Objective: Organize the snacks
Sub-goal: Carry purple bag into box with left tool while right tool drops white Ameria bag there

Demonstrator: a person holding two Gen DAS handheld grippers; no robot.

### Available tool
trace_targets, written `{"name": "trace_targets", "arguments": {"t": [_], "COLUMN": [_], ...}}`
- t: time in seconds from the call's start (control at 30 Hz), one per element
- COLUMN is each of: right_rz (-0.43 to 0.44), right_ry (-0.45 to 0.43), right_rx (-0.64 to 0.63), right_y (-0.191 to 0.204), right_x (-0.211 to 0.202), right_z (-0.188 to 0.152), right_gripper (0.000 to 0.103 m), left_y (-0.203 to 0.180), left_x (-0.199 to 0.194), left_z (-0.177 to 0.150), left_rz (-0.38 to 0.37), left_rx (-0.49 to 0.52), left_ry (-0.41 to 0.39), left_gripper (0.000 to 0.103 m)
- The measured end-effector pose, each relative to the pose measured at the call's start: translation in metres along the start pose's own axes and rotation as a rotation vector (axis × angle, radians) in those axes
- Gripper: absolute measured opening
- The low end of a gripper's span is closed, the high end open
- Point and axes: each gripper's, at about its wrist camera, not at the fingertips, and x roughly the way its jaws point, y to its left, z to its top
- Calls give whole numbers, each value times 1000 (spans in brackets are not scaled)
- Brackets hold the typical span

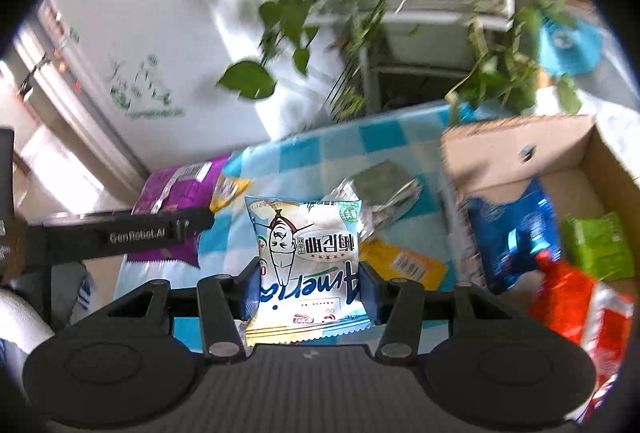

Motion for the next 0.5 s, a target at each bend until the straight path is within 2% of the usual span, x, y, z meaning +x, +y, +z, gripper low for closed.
{"name": "trace_targets", "arguments": {"t": [0.27,0.5], "right_rz": [-56,-99], "right_ry": [-96,-175], "right_rx": [82,167], "right_y": [-33,-65], "right_x": [-32,-59], "right_z": [16,24], "right_gripper": [56,56], "left_y": [-35,-71], "left_x": [-7,-14], "left_z": [5,6], "left_rz": [-51,-131], "left_rx": [46,108], "left_ry": [-61,-116], "left_gripper": [67,67]}}
